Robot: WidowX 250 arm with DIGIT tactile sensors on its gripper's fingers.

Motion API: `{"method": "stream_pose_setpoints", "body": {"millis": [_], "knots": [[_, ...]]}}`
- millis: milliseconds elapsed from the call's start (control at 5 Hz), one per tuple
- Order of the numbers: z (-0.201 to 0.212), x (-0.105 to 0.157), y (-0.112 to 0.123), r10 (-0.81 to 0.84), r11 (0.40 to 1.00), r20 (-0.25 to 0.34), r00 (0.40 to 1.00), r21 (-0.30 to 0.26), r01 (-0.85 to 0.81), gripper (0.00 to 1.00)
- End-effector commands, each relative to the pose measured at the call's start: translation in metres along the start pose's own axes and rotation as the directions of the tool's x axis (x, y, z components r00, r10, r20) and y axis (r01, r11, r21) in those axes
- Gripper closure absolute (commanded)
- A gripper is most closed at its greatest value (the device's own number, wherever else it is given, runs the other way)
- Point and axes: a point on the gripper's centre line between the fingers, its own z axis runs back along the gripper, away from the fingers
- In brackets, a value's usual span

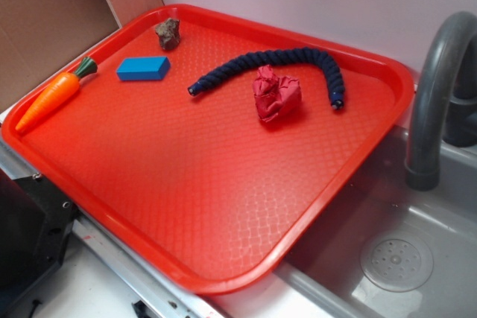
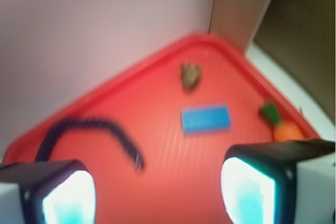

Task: Grab the rock.

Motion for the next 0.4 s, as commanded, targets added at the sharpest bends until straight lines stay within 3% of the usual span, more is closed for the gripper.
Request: {"method": "stream_pose_setpoints", "body": {"millis": [0, 200], "knots": [[-0.062, 0.046, 0.017, 0.099, 0.993, 0.166, 0.981, 0.053, -0.110, 0.00], [-0.088, 0.052, 0.023, 0.088, 0.989, 0.177, 0.980, 0.100, -0.107, 0.00]]}}
